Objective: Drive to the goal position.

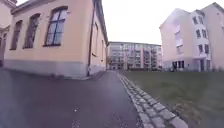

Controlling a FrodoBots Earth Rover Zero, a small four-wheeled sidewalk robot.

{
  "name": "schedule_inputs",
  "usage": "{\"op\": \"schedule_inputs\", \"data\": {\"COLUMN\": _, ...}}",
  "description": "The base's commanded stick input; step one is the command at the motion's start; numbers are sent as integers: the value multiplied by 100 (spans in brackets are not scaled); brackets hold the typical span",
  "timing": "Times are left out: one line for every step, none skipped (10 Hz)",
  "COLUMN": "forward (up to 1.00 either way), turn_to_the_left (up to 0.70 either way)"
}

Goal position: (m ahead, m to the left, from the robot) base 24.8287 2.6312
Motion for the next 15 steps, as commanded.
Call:
{"op": "schedule_inputs", "data": {"forward": 85, "turn_to_the_left": 0}}
{"op": "schedule_inputs", "data": {"forward": 85, "turn_to_the_left": 0}}
{"op": "schedule_inputs", "data": {"forward": 85, "turn_to_the_left": 0}}
{"op": "schedule_inputs", "data": {"forward": 85, "turn_to_the_left": 0}}
{"op": "schedule_inputs", "data": {"forward": 85, "turn_to_the_left": 0}}
{"op": "schedule_inputs", "data": {"forward": 85, "turn_to_the_left": 0}}
{"op": "schedule_inputs", "data": {"forward": 85, "turn_to_the_left": 0}}
{"op": "schedule_inputs", "data": {"forward": 85, "turn_to_the_left": 0}}
{"op": "schedule_inputs", "data": {"forward": 85, "turn_to_the_left": 0}}
{"op": "schedule_inputs", "data": {"forward": 85, "turn_to_the_left": 0}}
{"op": "schedule_inputs", "data": {"forward": 85, "turn_to_the_left": 0}}
{"op": "schedule_inputs", "data": {"forward": 85, "turn_to_the_left": 0}}
{"op": "schedule_inputs", "data": {"forward": 85, "turn_to_the_left": 0}}
{"op": "schedule_inputs", "data": {"forward": 85, "turn_to_the_left": 0}}
{"op": "schedule_inputs", "data": {"forward": 85, "turn_to_the_left": 0}}
